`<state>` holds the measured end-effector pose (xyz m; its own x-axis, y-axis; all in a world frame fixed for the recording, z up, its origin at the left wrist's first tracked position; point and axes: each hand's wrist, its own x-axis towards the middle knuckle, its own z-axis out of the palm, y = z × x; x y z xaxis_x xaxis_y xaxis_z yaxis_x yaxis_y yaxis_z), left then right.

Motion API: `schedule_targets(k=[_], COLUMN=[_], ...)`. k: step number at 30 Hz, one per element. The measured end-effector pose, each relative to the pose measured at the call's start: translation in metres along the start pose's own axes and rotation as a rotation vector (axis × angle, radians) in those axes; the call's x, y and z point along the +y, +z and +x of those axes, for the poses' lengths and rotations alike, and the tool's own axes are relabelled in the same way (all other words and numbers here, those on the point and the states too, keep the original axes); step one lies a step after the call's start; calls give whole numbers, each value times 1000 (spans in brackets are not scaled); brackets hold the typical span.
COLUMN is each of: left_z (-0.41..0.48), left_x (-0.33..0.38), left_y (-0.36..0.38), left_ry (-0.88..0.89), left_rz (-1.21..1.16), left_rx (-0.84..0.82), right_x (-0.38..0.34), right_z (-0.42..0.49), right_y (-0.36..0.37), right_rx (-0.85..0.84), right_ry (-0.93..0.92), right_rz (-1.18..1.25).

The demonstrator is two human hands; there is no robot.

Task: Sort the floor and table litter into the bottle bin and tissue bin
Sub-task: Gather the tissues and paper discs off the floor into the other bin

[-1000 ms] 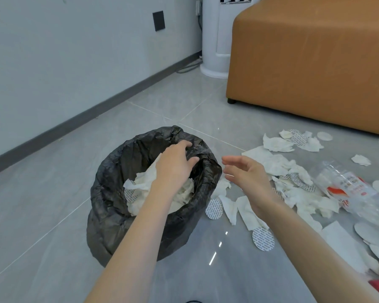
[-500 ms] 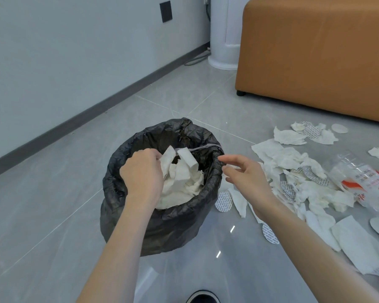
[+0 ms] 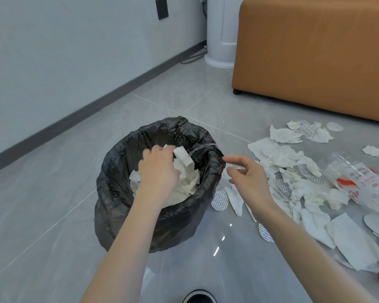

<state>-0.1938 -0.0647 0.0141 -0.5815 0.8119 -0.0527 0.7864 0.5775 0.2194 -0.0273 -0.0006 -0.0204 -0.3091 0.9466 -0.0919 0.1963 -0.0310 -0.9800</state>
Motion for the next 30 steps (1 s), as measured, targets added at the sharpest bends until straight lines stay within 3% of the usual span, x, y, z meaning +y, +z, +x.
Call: schedule_targets(k=[5, 13, 22, 30], left_z=[18, 34, 25, 14], left_x=[51, 62, 46, 46], left_y=[-1, 7, -19, -47], left_ry=[250, 272, 341, 290], left_rz=[-222, -22, -604, -1114], left_rx=[185, 202, 278, 135], right_x=[10, 19, 3, 1], right_z=[1, 6, 24, 55], right_y=[-11, -20, -15, 5], right_rx=[47, 72, 24, -144], right_ry=[30, 66, -56, -171], right_rz=[2, 25, -140, -443])
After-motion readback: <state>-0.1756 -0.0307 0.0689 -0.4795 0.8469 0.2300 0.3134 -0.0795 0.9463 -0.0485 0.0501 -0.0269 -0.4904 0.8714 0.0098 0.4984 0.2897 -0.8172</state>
